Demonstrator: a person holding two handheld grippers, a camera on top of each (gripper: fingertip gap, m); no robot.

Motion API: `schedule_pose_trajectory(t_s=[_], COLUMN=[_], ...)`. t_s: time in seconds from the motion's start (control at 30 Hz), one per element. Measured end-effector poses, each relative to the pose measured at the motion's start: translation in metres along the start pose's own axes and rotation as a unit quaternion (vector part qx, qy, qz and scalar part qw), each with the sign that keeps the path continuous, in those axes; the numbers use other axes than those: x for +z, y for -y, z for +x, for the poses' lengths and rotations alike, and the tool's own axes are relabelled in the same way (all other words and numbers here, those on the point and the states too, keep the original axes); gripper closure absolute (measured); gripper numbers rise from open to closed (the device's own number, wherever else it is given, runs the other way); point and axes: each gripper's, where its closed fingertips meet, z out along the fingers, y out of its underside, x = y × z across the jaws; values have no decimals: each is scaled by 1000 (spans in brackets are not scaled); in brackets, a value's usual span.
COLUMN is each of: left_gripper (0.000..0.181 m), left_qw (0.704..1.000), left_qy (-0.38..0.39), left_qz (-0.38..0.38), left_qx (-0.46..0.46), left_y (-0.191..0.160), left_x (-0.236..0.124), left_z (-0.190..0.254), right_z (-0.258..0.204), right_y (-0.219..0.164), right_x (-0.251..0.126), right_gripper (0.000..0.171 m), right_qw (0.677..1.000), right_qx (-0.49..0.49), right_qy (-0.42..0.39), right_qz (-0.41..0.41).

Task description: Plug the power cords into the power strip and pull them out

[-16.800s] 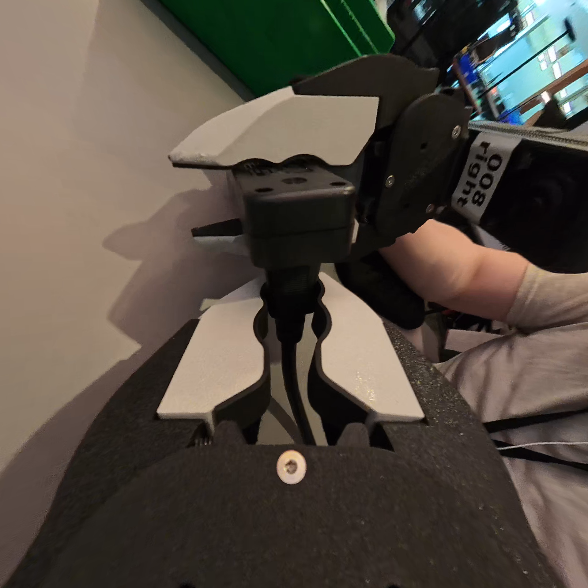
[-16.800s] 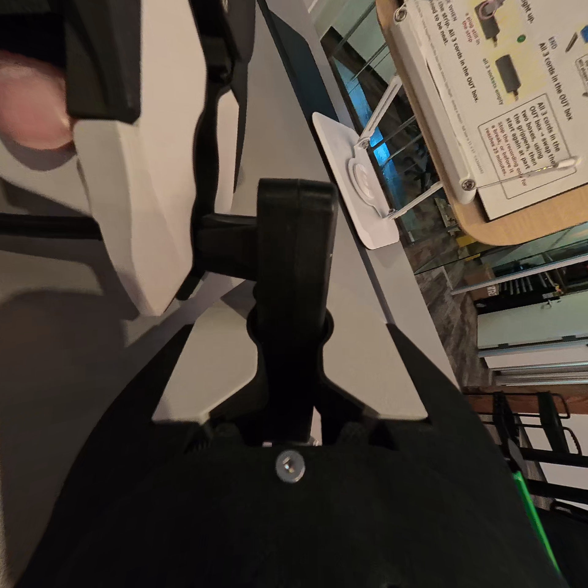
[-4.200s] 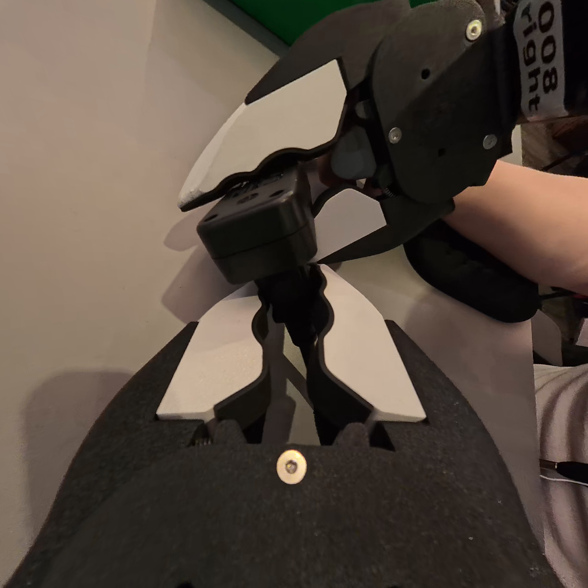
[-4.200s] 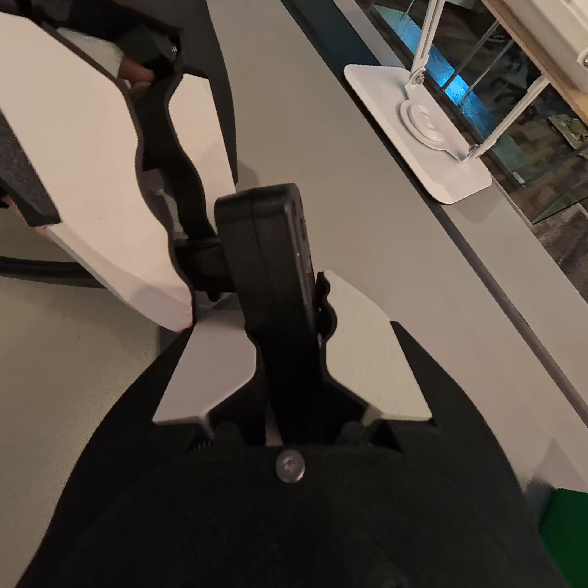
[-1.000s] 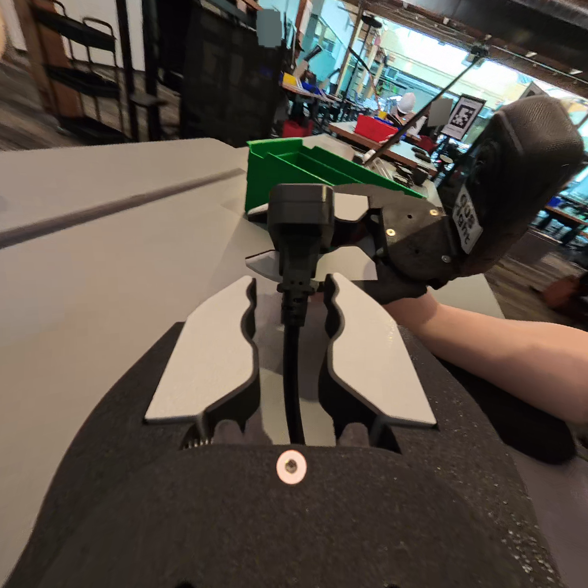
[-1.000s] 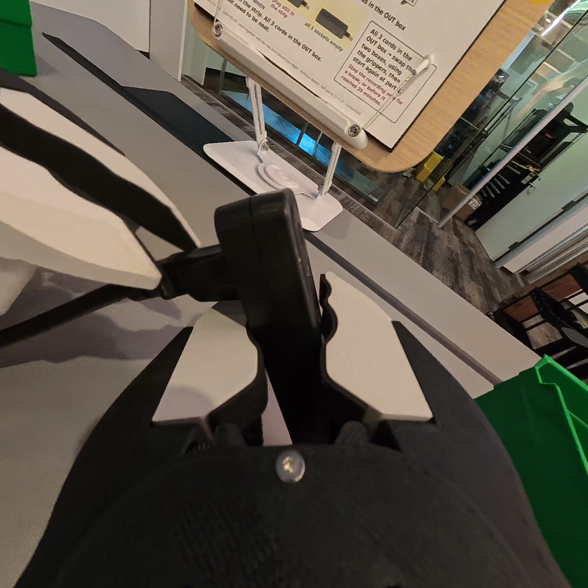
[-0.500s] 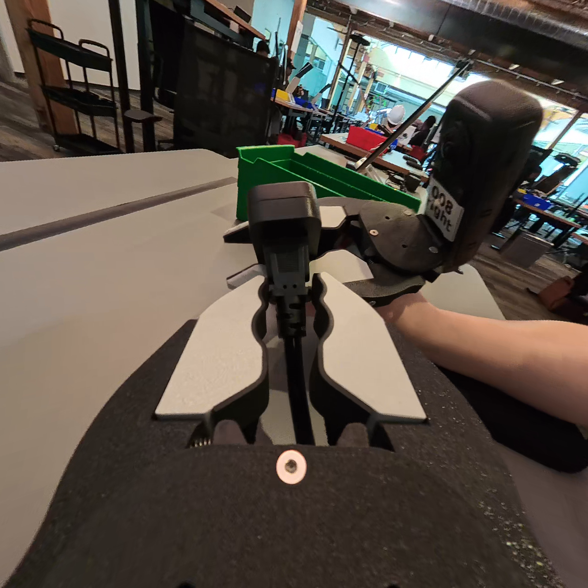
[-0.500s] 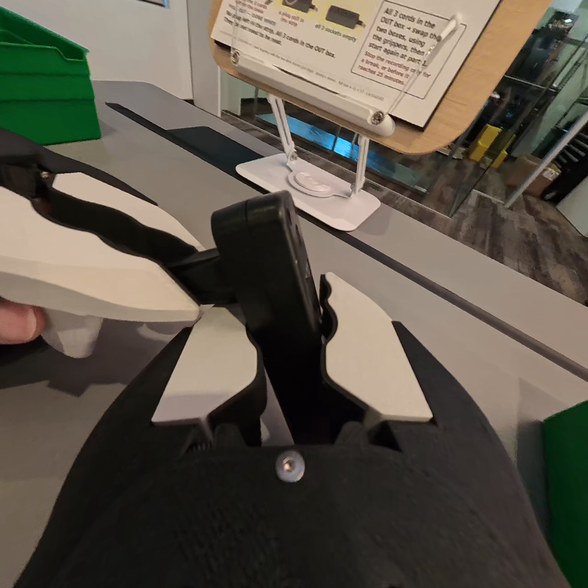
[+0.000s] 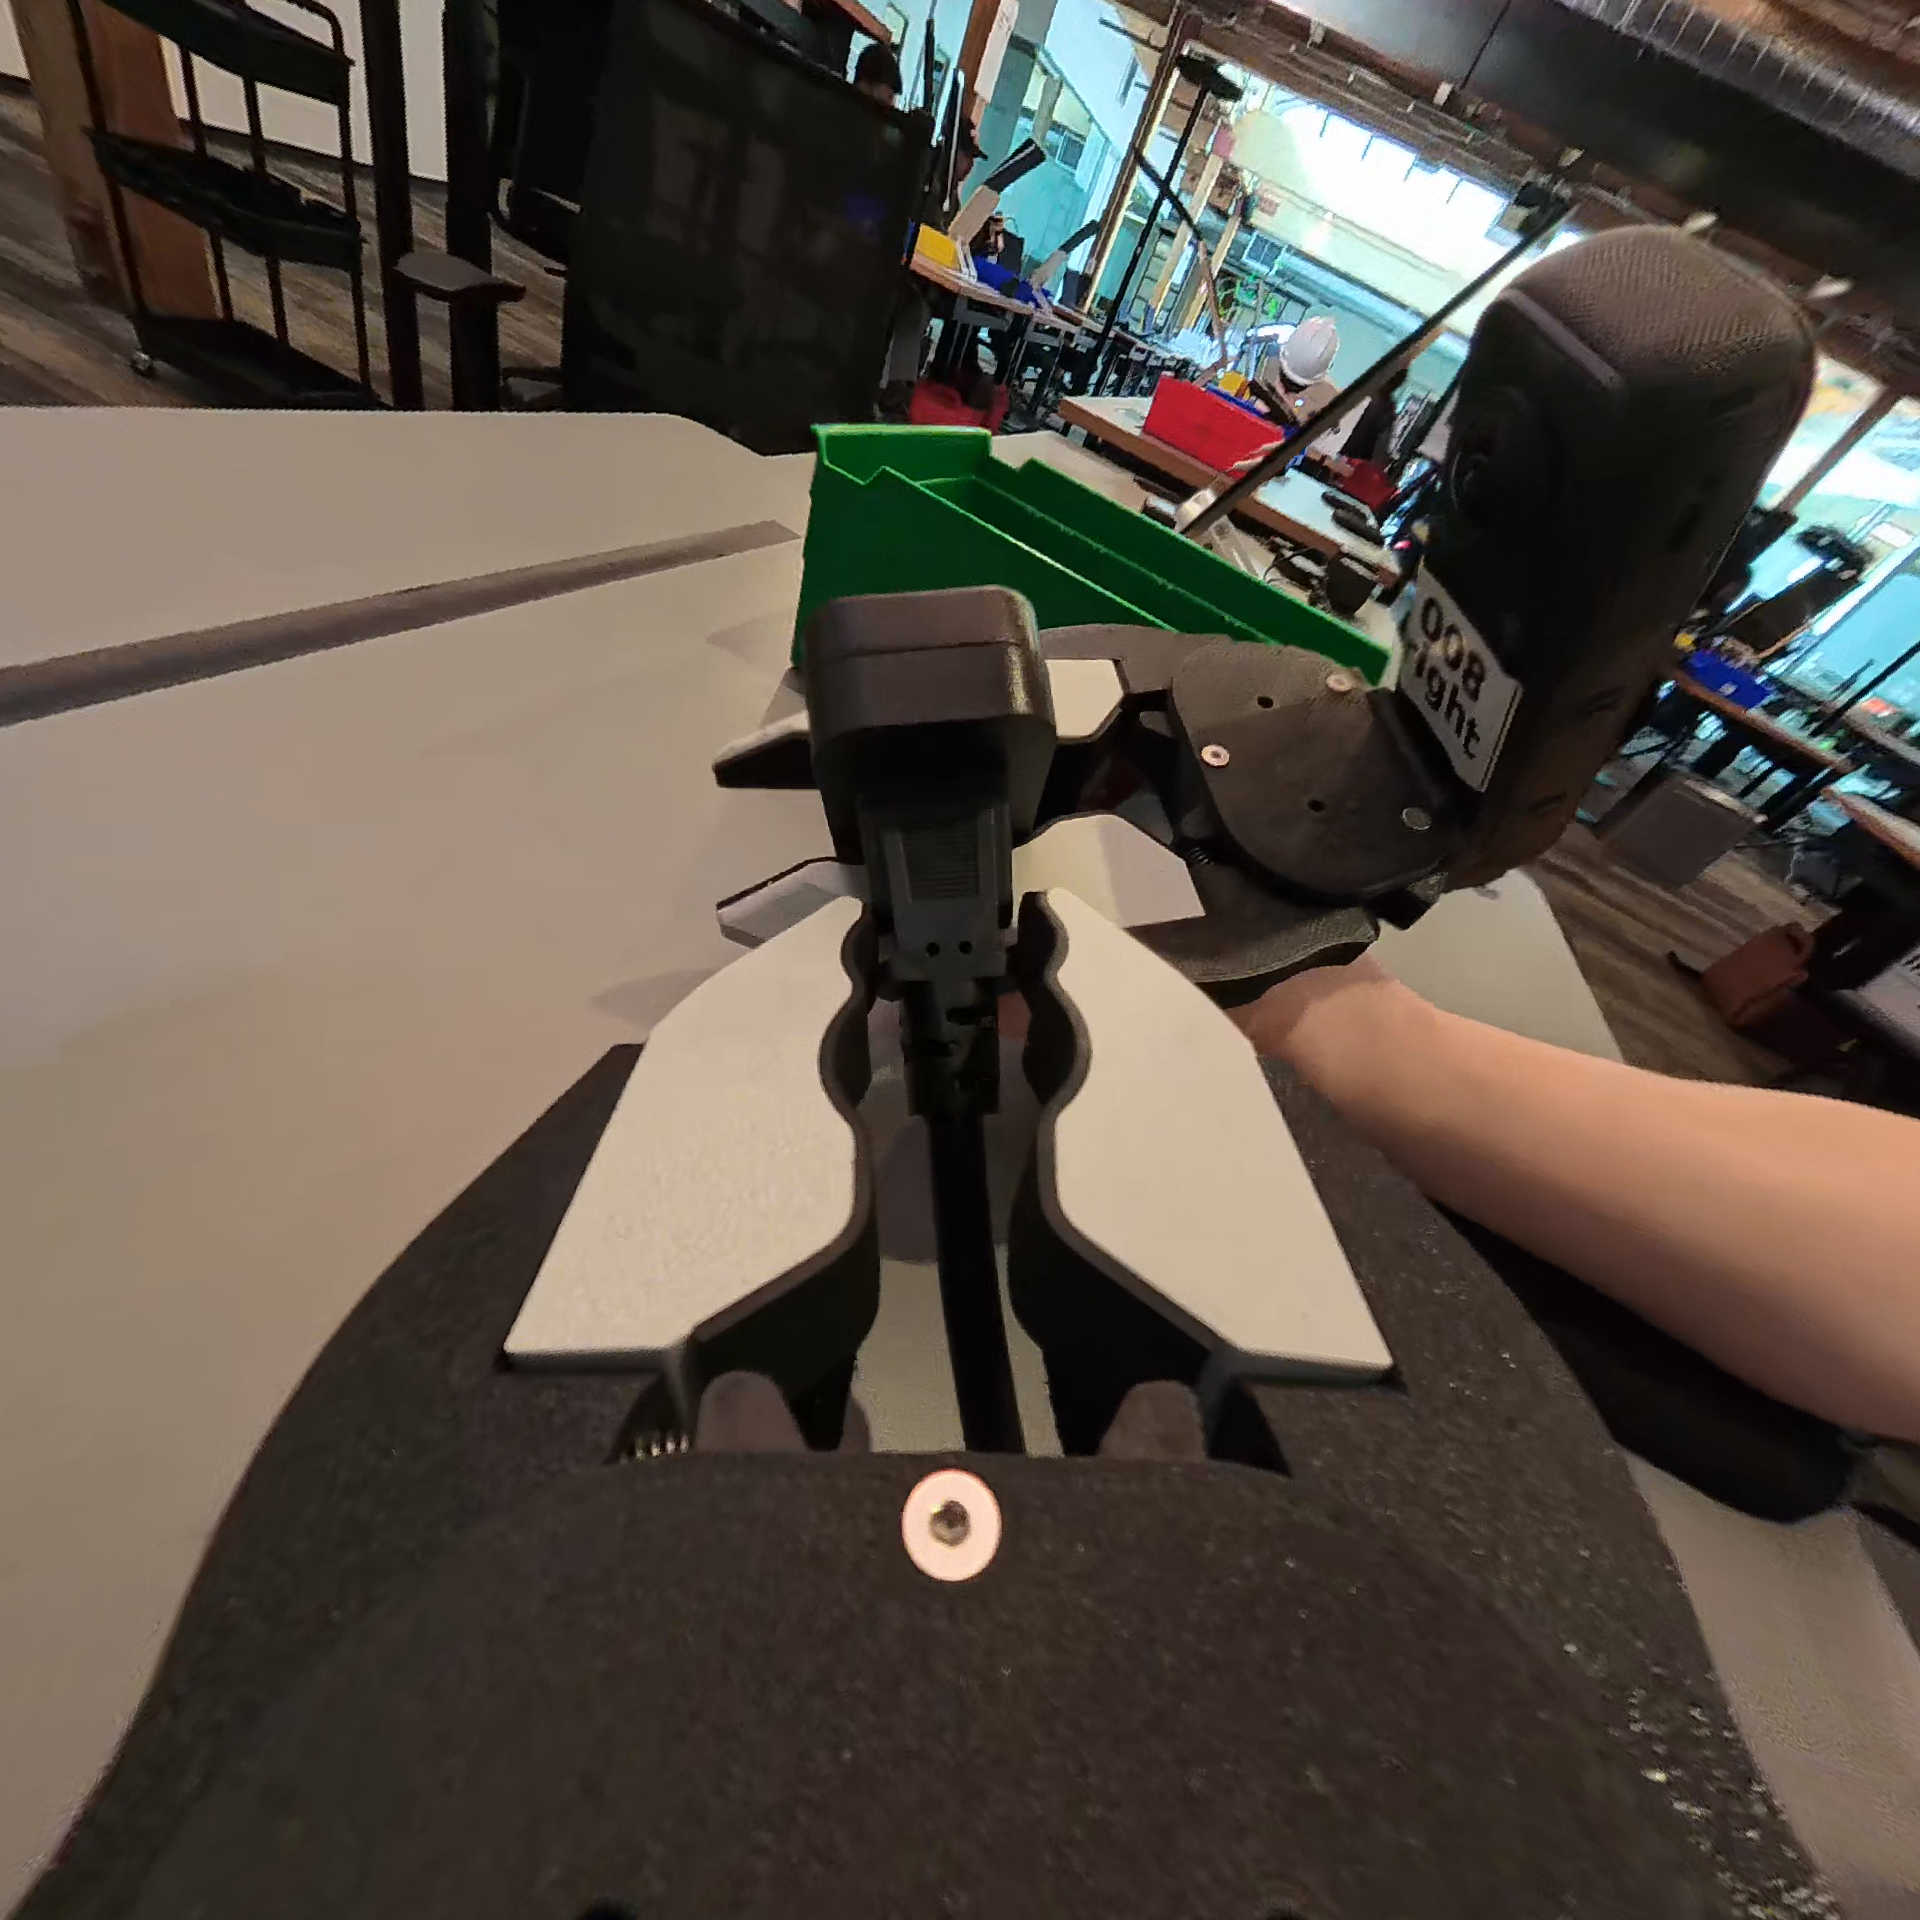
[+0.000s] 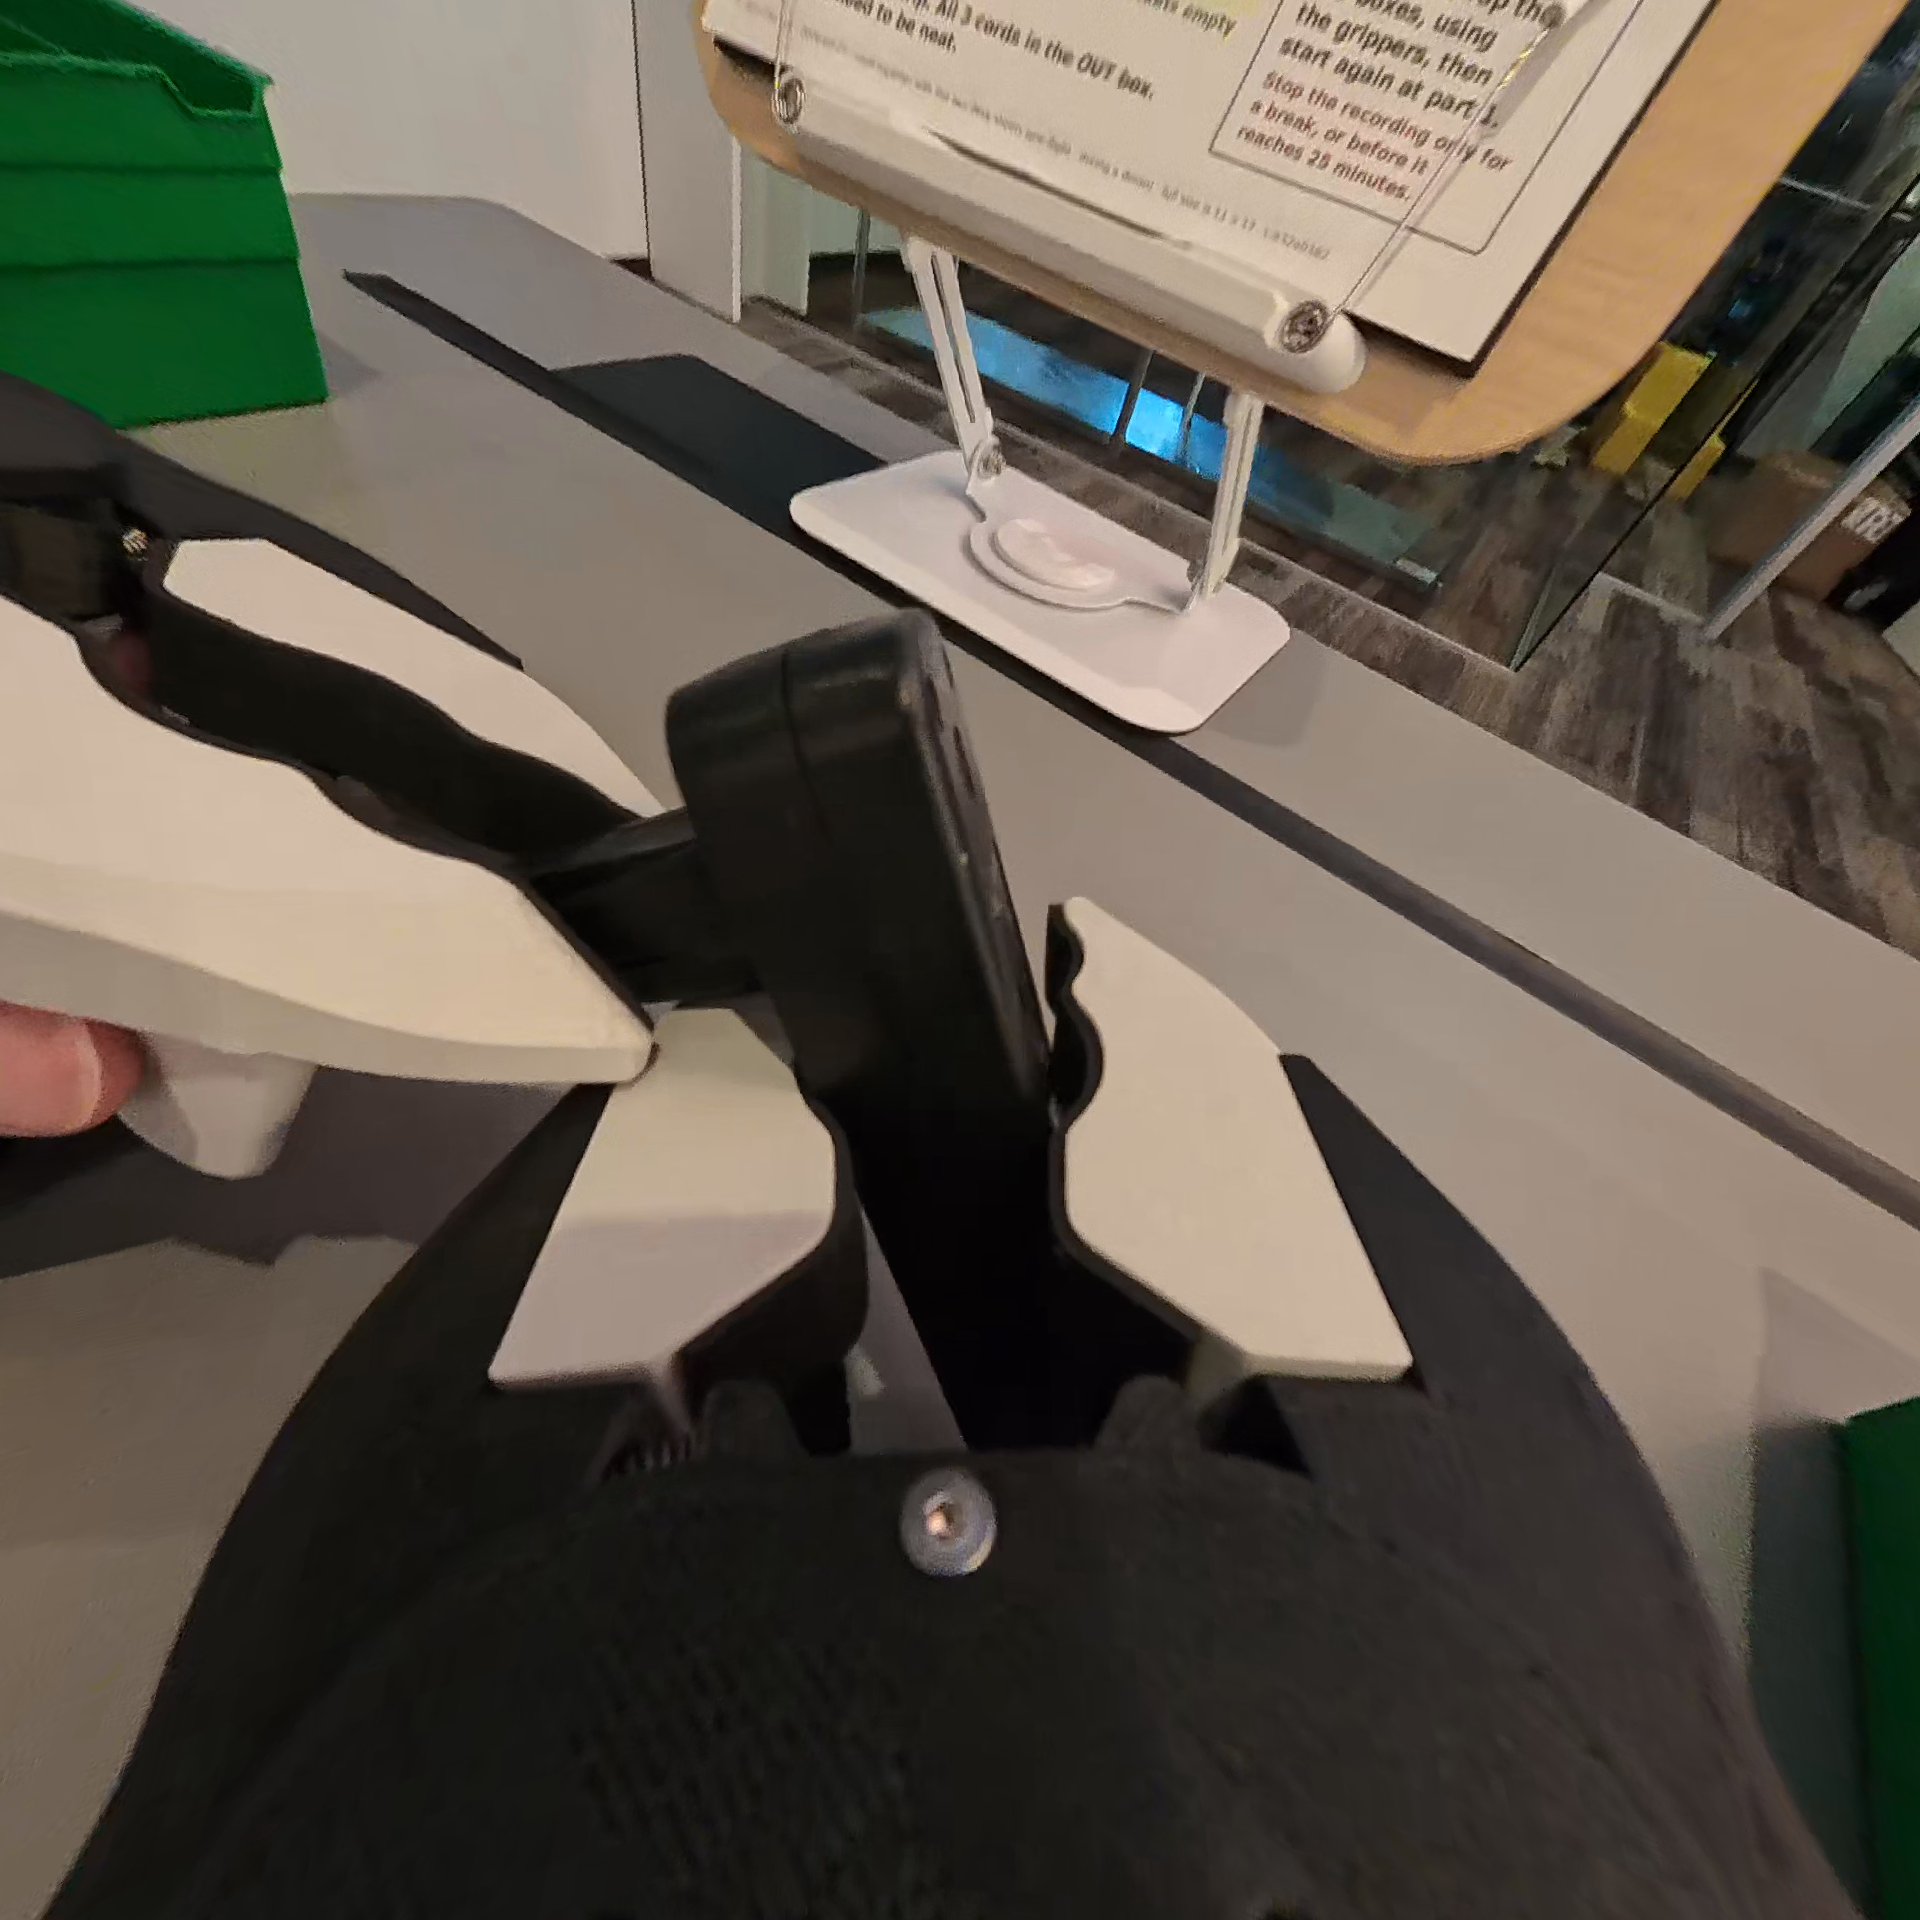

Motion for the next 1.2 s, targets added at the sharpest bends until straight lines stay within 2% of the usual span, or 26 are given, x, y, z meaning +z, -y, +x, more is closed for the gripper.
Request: schedule_pose_trajectory(t_s=[0.17, 0.3, 0.6, 1.2], left_gripper=[156, 155, 155, 155], left_qw=[998, 997, 996, 994], left_qy=[-18, 2, 24, 47], left_qz=[5, 8, 10, 12], left_qx=[-53, -73, -90, -102], left_y=[-2, 1, 4, -1], left_x=[-2, -8, -19, -21], left_z=[-11, -25, -38, -45], right_z=[1, -3, -16, -19], right_y=[-8, -12, -8, -15], right_x=[8, 21, 39, 48], right_gripper=[137, 136, 135, 130], right_qw=[998, 995, 992, 987], right_qx=[-11, 30, 99, 124], right_qy=[-27, -21, 11, 42], right_qz=[-52, -87, -72, -92])
